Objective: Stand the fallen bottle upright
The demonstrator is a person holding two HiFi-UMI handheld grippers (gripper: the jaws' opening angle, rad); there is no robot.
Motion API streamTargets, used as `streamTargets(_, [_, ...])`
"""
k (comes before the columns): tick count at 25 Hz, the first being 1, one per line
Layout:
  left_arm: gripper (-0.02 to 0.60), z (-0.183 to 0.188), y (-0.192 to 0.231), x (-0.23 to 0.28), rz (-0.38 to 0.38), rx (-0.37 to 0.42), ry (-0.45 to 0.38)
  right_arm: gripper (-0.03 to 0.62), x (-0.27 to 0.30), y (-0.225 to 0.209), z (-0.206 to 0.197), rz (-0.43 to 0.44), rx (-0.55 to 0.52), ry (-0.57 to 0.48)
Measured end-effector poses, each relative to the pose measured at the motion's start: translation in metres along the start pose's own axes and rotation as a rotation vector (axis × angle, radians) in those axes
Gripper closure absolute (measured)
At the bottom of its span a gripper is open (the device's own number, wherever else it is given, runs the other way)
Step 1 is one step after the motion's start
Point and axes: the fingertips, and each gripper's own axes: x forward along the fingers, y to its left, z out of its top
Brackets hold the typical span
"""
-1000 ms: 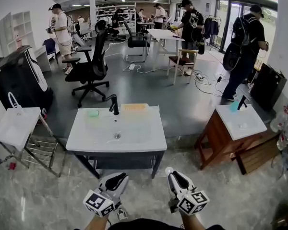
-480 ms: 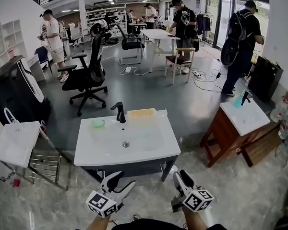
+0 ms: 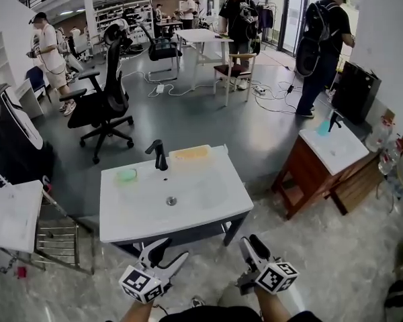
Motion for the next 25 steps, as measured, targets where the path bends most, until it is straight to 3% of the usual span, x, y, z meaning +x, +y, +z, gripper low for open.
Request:
streamTargets(7, [0.334, -0.002, 0.019, 0.029, 0.004, -0.005, 0.010, 0.424, 0.032, -0.024, 0.009, -0.010, 0.016, 0.013])
streamTargets(25, [0.334, 0.021, 0.073, 0.174, 0.189, -0.003, -0.013, 0.427, 0.155, -0.130, 0.078, 0.128, 0.033, 0.148])
